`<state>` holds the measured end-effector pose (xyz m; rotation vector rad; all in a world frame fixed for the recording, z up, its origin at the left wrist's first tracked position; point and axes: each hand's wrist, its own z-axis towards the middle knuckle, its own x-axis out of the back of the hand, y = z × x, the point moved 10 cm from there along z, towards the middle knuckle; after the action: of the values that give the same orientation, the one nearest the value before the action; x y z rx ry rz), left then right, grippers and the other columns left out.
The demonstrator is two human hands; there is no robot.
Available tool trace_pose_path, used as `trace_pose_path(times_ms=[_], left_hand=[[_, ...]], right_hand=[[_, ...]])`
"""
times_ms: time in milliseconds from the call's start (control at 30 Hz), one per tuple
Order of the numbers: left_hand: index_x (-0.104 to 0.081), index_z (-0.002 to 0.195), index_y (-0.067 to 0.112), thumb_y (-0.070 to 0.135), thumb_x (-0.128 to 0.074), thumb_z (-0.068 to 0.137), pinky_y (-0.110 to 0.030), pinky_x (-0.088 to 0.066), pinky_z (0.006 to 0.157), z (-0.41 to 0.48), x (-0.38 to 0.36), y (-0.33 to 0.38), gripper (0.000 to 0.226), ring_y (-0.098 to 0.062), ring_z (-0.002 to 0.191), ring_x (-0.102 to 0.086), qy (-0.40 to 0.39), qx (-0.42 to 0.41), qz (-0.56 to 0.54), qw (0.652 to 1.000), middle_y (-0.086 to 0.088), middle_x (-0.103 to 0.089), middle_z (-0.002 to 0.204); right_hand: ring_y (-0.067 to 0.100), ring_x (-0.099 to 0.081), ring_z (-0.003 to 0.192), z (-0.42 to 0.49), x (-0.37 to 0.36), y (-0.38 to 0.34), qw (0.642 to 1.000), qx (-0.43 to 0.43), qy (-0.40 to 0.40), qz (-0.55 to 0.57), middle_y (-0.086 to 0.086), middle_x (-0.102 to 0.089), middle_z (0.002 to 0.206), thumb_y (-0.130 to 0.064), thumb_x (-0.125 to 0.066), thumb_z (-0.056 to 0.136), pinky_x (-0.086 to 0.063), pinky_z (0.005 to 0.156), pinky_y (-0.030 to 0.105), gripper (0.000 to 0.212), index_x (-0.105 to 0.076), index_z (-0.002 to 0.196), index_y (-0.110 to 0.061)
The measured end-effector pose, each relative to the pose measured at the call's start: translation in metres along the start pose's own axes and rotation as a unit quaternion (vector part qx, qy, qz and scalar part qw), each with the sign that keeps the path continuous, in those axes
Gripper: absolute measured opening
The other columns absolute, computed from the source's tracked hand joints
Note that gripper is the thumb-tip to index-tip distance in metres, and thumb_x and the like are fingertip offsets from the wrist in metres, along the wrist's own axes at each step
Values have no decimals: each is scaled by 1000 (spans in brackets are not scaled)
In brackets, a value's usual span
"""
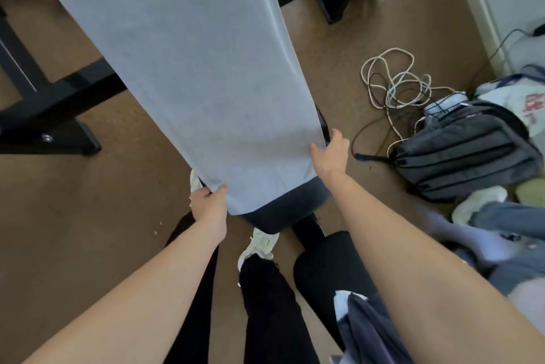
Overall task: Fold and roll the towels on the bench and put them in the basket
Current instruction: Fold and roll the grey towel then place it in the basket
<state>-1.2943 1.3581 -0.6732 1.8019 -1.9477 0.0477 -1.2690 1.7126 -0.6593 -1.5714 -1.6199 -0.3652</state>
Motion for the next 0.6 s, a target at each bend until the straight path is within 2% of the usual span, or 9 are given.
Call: trace_pose_path(times_ms=[133,233,300,367,433,500,600], left_hand=[[-48,136,7,17,-82,87,-46,-53,103,2,-10,-39,60,-26,104,-57,34,68,-3,997,-5,-57,118],[-39,145,14,24,-84,86,-47,-54,102,7,-17,-65,75,-28,116,-57,30,128,-1,991,-4,-55,129],[-47,144,15,28,-81,89,-42,-55,89,14,-22,-75,66,-27,115,-61,-1,133,19,991,-3,-61,131],[-58,137,13,26,-78,92,-35,-52,76,20,-19,-82,50,-21,99,-66,-14,127,44,991,-2,-68,114],[-65,131,12,23,-74,95,-30,-51,77,22,-12,-85,39,-17,94,-67,-8,122,53,991,1,-70,101],[-67,125,10,23,-73,94,-28,-53,76,21,-9,-85,34,-13,85,-65,-9,107,60,992,0,-67,93],[-68,114,9,21,-76,94,-29,-59,78,10,-4,-82,24,-11,79,-64,-8,91,43,995,-3,-68,96]], right_hand=[[37,-51,128,-2,-16,41,999,-37,-7,4,14,-43,143,-22,-72,93,-46,108,51,63,-40,145,-10],[37,-52,126,-2,-22,62,998,-60,2,5,14,-47,139,-24,-73,92,-46,107,51,54,-45,136,-10],[35,-56,119,-2,-26,71,998,-64,7,18,12,-55,129,-26,-73,91,-49,103,49,43,-50,124,-11],[33,-61,109,-2,-28,74,998,-53,13,15,11,-60,117,-29,-71,92,-54,97,48,29,-57,110,-12],[30,-63,101,-3,-29,74,998,-47,18,30,10,-62,109,-30,-69,93,-56,92,47,23,-60,103,-12],[26,-64,94,-9,-28,75,994,-62,15,90,5,-63,98,-26,-67,94,-56,86,41,16,-58,99,-13],[21,-66,90,-22,-20,76,980,-91,26,175,-4,-62,87,-21,-65,95,-59,84,38,9,-60,99,-15]])
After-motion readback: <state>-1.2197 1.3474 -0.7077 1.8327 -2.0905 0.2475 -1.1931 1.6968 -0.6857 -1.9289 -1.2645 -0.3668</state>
